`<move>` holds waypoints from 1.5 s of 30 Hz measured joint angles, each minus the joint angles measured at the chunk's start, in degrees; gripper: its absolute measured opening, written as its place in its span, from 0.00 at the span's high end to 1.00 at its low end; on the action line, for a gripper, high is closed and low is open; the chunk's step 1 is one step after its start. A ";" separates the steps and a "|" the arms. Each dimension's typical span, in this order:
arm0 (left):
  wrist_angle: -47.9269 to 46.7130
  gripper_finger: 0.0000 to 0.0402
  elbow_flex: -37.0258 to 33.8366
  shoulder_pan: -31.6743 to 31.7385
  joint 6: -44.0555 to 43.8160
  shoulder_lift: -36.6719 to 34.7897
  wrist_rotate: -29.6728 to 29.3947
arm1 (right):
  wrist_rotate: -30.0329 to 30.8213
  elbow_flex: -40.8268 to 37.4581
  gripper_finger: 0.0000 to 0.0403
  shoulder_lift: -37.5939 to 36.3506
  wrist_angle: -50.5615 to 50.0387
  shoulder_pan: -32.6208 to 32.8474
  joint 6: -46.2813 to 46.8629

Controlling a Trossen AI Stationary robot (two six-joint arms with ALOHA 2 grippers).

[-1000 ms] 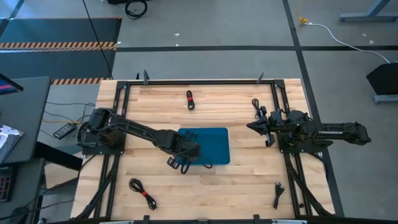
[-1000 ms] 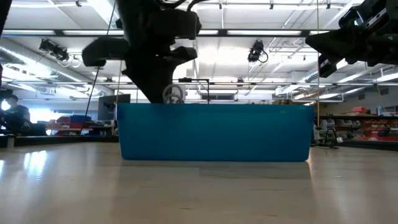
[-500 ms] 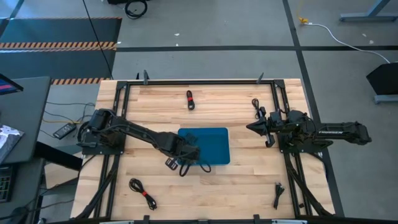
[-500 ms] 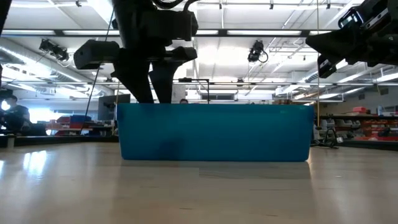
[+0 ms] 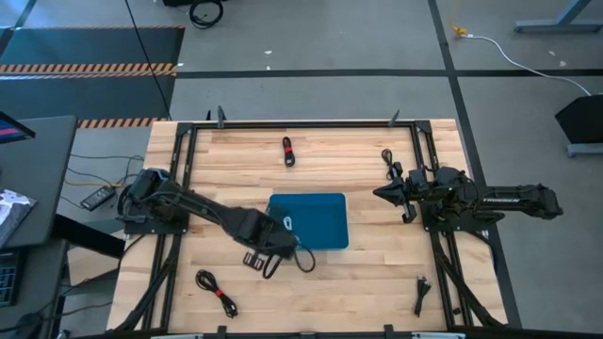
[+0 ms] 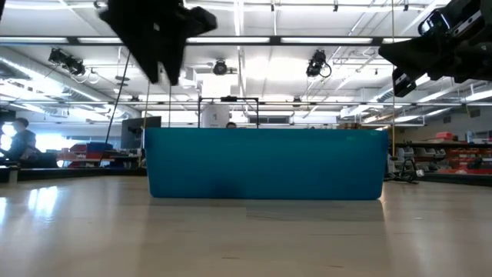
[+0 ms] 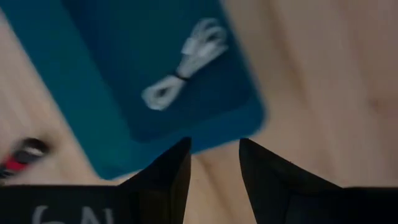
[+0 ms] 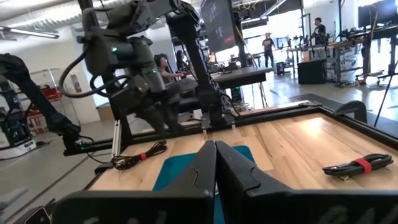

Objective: Pick and place USB-C Cables
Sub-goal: Put the black cable charger into the blue bin

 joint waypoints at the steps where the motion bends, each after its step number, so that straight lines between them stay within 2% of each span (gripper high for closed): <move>1: -0.47 0.65 0.01 -0.88 -2.07 0.00 1.27 | -0.22 0.00 0.96 0.00 -0.01 0.00 0.00; 4: -1.85 0.65 -0.56 -3.85 -7.34 0.00 4.08 | -0.99 -0.02 0.96 0.00 -0.02 0.00 0.27; 12: -2.64 0.65 -0.74 -12.44 -16.52 0.11 5.97 | -2.39 0.00 0.96 0.00 -0.03 0.00 1.88; 16: -3.34 0.65 -0.76 -17.31 -17.91 0.96 9.54 | -2.98 0.00 0.96 0.00 -0.03 0.00 1.89; 21: -3.68 0.63 -1.26 -21.80 -22.14 2.10 11.10 | -2.88 0.00 0.96 0.00 0.00 0.00 1.90; 25: 0.42 0.59 -4.55 -23.06 -25.51 2.10 11.44 | -2.83 0.00 0.96 0.00 0.22 0.00 2.20; 33: 4.85 0.52 -10.08 -25.27 -30.40 2.14 16.87 | -4.31 -0.01 0.96 0.00 0.14 0.00 3.79; 38: 6.59 0.52 -11.72 -27.00 -32.12 2.10 17.39 | -4.25 0.00 0.96 0.00 0.21 0.00 4.35; 45: 12.95 0.52 -18.66 -27.56 -32.54 2.08 18.39 | -4.23 0.00 0.96 0.00 0.27 0.00 4.35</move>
